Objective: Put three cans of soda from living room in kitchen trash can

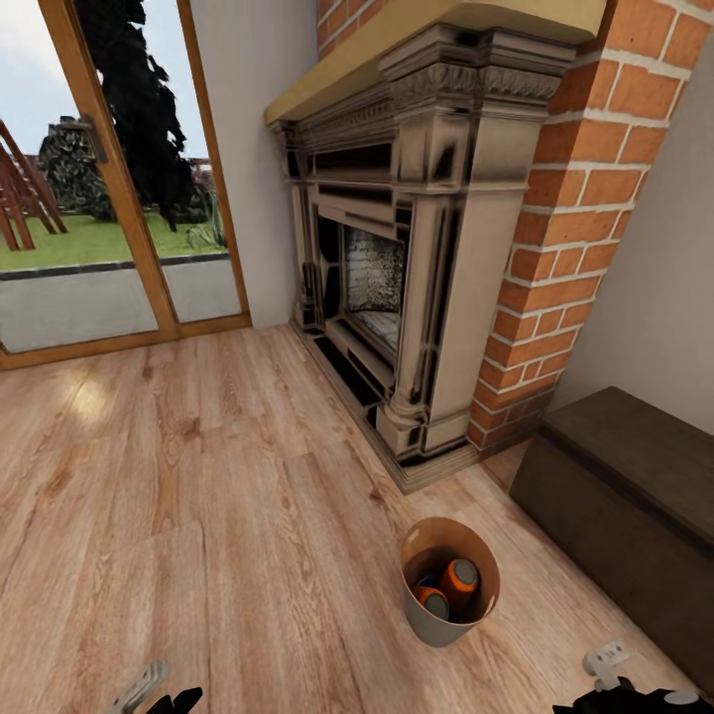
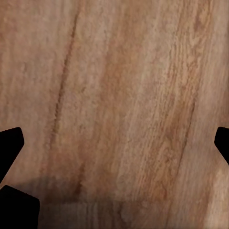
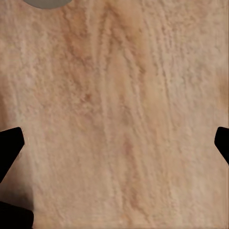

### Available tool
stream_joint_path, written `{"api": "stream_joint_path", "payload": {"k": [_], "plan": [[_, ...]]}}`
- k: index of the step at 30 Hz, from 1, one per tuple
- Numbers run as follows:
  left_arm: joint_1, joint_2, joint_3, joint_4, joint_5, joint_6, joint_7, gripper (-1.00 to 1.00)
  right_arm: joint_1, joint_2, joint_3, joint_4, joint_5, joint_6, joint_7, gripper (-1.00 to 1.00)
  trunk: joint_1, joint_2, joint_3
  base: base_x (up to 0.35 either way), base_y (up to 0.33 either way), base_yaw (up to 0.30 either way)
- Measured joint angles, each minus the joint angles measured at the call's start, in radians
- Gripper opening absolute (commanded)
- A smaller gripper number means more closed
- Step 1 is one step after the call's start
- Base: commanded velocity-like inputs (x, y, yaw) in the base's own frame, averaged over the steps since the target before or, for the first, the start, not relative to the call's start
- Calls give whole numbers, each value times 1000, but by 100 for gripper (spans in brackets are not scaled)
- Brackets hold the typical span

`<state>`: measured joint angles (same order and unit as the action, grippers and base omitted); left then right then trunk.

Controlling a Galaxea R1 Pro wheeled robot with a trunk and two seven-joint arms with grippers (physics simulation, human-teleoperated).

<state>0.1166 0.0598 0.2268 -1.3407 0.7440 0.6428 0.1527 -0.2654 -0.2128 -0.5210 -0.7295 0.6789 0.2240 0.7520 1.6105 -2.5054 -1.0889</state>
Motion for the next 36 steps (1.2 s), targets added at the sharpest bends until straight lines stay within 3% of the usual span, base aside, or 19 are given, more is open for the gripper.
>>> {"api": "stream_joint_path", "payload": {"k": [11, 36], "plan": [[0, 0, 1, -1, 0, 0, 1, 100, 0, 18, 2, 10, -1, 0, 1, 100, 0, 0, 0, 0, 0, 0], [0, 0, 2, -2, -2, 0, 1, 100, 0, 18, 1, 10, -1, 1, 1, 100, 0, 0, 0, 0, 0, 0]]}}
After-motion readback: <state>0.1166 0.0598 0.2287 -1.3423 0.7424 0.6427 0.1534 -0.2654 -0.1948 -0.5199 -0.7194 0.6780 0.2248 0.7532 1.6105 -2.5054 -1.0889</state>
